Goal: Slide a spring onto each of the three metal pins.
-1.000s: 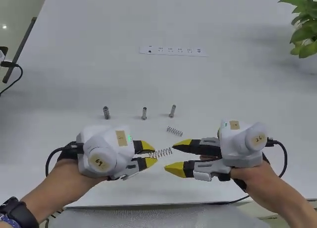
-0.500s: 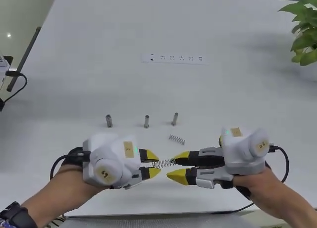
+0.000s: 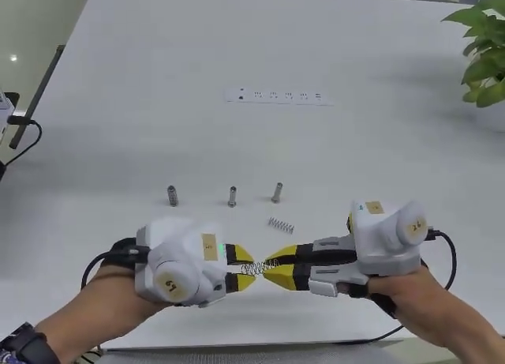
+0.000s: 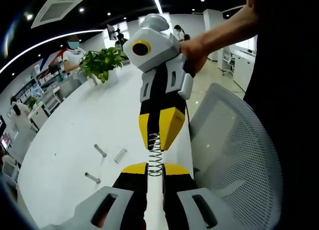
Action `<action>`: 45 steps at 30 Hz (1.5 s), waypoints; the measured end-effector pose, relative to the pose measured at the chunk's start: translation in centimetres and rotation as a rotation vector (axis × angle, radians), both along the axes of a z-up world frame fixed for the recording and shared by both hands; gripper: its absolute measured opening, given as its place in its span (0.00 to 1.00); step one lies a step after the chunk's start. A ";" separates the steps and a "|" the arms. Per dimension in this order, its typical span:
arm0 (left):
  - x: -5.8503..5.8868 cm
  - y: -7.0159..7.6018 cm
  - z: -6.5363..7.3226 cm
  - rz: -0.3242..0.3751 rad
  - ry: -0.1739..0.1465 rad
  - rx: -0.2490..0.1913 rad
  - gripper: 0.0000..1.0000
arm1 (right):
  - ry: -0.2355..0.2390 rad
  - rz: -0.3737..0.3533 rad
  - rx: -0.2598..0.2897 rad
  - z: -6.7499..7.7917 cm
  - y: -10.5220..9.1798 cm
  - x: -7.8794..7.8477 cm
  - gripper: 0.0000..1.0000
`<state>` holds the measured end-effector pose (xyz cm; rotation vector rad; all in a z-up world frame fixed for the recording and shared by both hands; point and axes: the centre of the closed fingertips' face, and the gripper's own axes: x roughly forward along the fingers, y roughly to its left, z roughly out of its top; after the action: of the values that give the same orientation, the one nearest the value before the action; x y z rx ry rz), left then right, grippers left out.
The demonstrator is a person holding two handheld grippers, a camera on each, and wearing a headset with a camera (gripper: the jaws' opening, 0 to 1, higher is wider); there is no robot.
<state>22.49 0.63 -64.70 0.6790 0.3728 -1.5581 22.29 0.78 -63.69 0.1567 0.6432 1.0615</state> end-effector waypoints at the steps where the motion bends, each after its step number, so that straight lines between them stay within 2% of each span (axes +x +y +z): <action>1: 0.1 0.0 0.0 0.001 0.001 -0.002 0.03 | 0.005 -0.003 0.001 0.0 0.0 0.0 0.09; 3: 0.3 0.1 -0.1 0.008 -0.006 -0.004 0.03 | 0.005 -0.005 -0.003 -0.1 0.0 0.2 0.09; 11: 0.4 0.0 -0.4 0.021 0.000 -0.008 0.03 | -0.007 -0.003 -0.028 0.1 0.0 0.4 0.09; 15: 0.4 -0.2 -0.5 0.028 0.019 -0.010 0.03 | -0.019 0.001 -0.047 0.3 0.0 0.5 0.09; 18: 0.4 -0.4 -0.5 0.029 0.021 -0.013 0.02 | -0.033 0.005 -0.071 0.5 0.1 0.6 0.09; 25: 1.1 -1.5 -0.1 0.050 0.052 -0.054 0.02 | -0.066 -0.004 -0.115 1.4 -0.3 1.4 0.09; 28: 1.1 -2.1 0.0 0.050 0.060 -0.069 0.02 | -0.083 0.007 -0.146 1.7 -0.6 1.5 0.09; 36: 1.3 -3.2 0.4 0.060 0.080 -0.099 0.02 | -0.105 0.025 -0.187 2.1 -1.1 1.8 0.09; 45: 1.2 -3.4 0.4 0.060 0.091 -0.105 0.02 | -0.128 0.085 -0.253 1.7 -1.1 1.6 0.11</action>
<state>23.72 -2.75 -64.29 0.5128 0.3728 -1.5435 23.93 -0.28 -61.94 -0.1588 0.6666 1.0524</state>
